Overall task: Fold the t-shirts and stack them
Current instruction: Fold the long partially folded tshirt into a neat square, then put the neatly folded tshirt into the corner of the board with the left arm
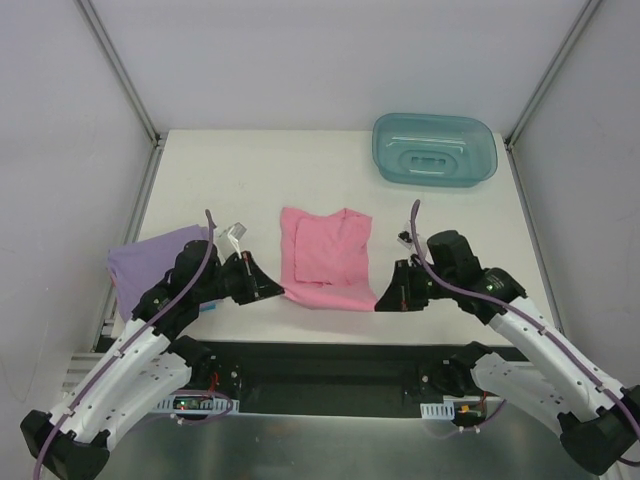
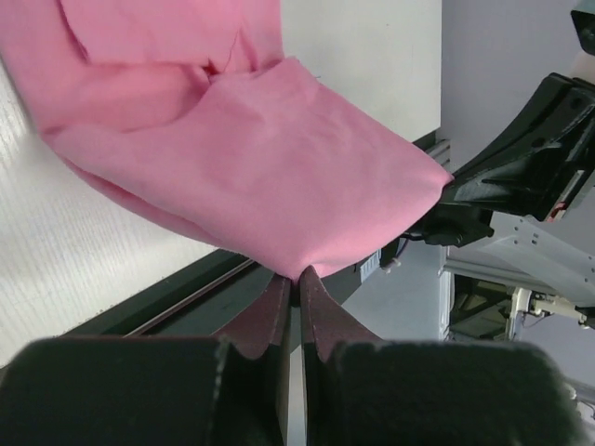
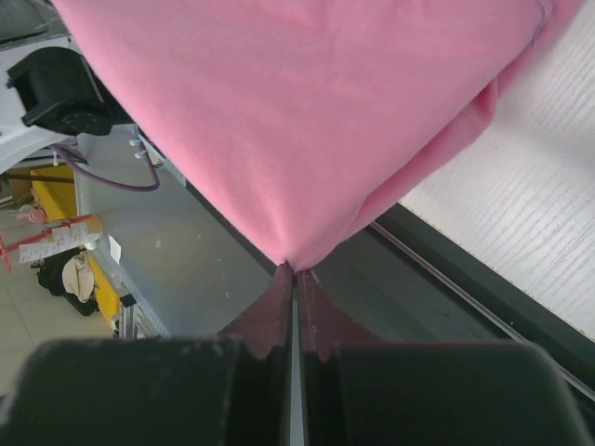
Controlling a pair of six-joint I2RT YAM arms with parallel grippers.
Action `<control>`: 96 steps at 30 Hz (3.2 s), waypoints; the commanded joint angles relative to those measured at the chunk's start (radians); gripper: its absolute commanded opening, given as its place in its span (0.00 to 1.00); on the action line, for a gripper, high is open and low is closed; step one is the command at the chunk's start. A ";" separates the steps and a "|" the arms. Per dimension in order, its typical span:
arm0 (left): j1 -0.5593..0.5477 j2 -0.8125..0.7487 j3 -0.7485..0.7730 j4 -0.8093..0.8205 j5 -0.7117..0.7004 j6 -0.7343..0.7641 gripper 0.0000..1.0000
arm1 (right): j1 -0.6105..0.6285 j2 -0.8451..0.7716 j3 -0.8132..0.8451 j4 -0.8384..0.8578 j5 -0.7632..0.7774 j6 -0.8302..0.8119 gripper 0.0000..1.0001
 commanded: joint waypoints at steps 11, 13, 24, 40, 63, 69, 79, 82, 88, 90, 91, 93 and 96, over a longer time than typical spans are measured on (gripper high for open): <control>-0.006 0.170 0.225 -0.088 -0.262 0.078 0.00 | -0.113 0.156 0.283 -0.120 0.060 -0.153 0.00; -0.004 0.194 0.255 -0.088 -0.304 0.086 0.00 | -0.144 0.181 0.308 -0.105 0.043 -0.163 0.01; 0.054 0.414 0.386 -0.078 -0.397 0.126 0.00 | -0.232 0.388 0.450 -0.053 0.015 -0.188 0.01; 0.188 0.788 0.567 -0.049 -0.264 0.179 0.00 | -0.330 0.685 0.625 -0.017 0.004 -0.191 0.00; 0.266 1.241 0.866 -0.045 -0.227 0.189 0.67 | -0.379 1.249 1.076 -0.060 -0.005 -0.277 0.97; 0.248 1.155 0.794 -0.041 -0.173 0.215 0.96 | -0.367 1.086 0.905 -0.017 0.020 -0.273 0.97; 0.212 1.194 0.699 -0.038 -0.100 0.325 0.99 | -0.350 0.723 0.537 0.059 0.098 -0.256 0.97; 0.191 1.231 0.693 -0.039 -0.104 0.325 0.99 | -0.350 0.600 0.446 0.059 0.200 -0.226 0.97; 0.143 1.273 0.671 -0.039 -0.144 0.310 0.92 | -0.350 0.355 0.334 0.043 0.413 -0.206 0.97; 0.131 1.285 0.671 -0.042 -0.201 0.298 0.84 | -0.350 0.293 0.315 0.024 0.448 -0.217 0.97; 0.126 1.290 0.676 -0.044 -0.257 0.294 0.84 | -0.351 0.276 0.312 0.017 0.477 -0.220 0.97; 0.120 1.319 0.690 -0.053 -0.281 0.288 0.78 | -0.350 0.233 0.296 0.003 0.501 -0.225 0.97; 0.113 1.365 0.717 -0.065 -0.291 0.287 0.68 | -0.350 0.193 0.266 -0.014 0.582 -0.236 0.97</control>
